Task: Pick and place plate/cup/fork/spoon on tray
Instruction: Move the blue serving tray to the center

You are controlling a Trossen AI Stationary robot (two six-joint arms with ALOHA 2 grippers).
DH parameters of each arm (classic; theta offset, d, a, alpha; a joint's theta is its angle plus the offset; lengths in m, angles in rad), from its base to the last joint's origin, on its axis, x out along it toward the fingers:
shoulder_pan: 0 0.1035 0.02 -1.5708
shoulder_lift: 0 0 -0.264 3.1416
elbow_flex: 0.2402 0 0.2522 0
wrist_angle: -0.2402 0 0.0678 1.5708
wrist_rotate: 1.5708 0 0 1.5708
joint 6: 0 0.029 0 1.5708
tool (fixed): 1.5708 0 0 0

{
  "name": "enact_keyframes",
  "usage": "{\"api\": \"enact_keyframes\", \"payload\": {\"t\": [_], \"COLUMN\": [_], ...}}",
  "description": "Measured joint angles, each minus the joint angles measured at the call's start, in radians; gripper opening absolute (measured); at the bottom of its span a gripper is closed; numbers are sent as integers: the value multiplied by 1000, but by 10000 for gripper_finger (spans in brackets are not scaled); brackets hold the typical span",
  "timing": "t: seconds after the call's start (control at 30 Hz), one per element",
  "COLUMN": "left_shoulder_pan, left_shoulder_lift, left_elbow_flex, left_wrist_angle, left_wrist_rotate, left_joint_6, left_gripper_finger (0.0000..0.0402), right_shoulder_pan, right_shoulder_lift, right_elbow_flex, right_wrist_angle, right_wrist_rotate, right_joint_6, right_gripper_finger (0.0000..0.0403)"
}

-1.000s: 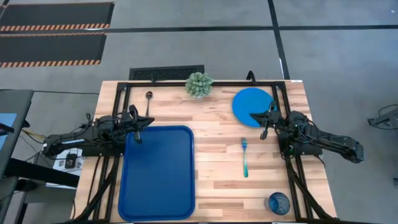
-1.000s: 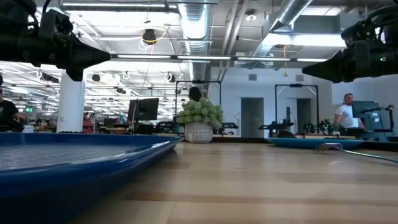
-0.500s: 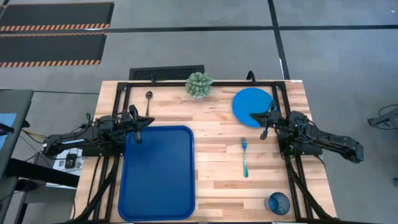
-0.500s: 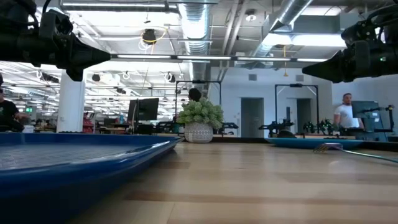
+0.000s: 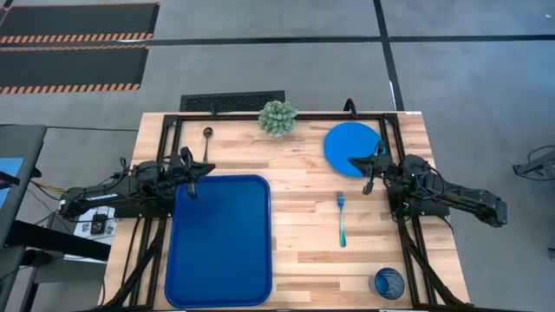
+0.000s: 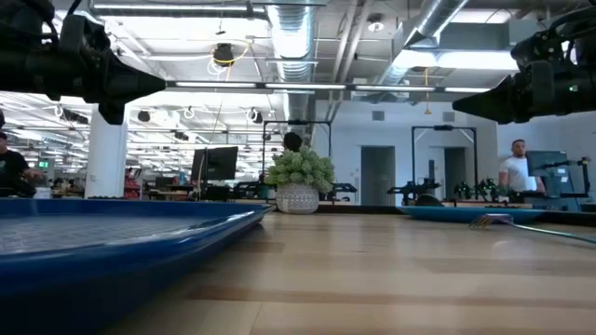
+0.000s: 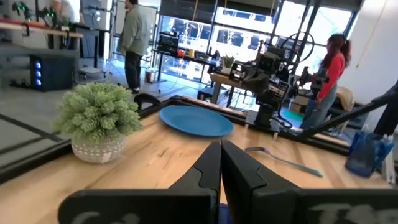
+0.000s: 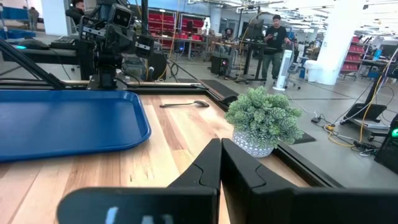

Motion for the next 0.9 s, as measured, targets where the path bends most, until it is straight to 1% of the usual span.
{"api": "enact_keyframes", "payload": {"t": [0.1,0.13,0.23,0.27,0.33,0.4,0.57,0.67,0.77,0.9], "left_shoulder_pan": [1,2,-3,-8,-23,-43,-89,-94,-91,-68], "left_shoulder_lift": [0,-1,17,34,76,130,306,430,561,742], "left_elbow_flex": [0,0,0,0,4,20,124,228,359,532], "left_wrist_angle": [36,37,26,25,20,-35,-81,-208,-361,-605], "left_wrist_rotate": [-42,-30,118,150,185,194,196,204,213,214], "left_joint_6": [-3,-1,-1,-21,-59,-69,-71,-60,-58,12], "left_gripper_finger": [0,0,0,0,0,0,0,0,0,0], "right_shoulder_pan": [0,0,0,0,0,0,0,0,0,0], "right_shoulder_lift": [0,0,0,0,0,0,0,0,0,0], "right_elbow_flex": [0,0,0,0,0,0,0,0,0,0], "right_wrist_angle": [0,0,0,0,0,0,0,0,0,0], "right_wrist_rotate": [0,0,0,0,0,0,0,0,0,0], "right_joint_6": [0,0,0,0,0,0,0,0,0,0], "right_gripper_finger": [33,33,33,33,33,33,33,33,33,33]}}
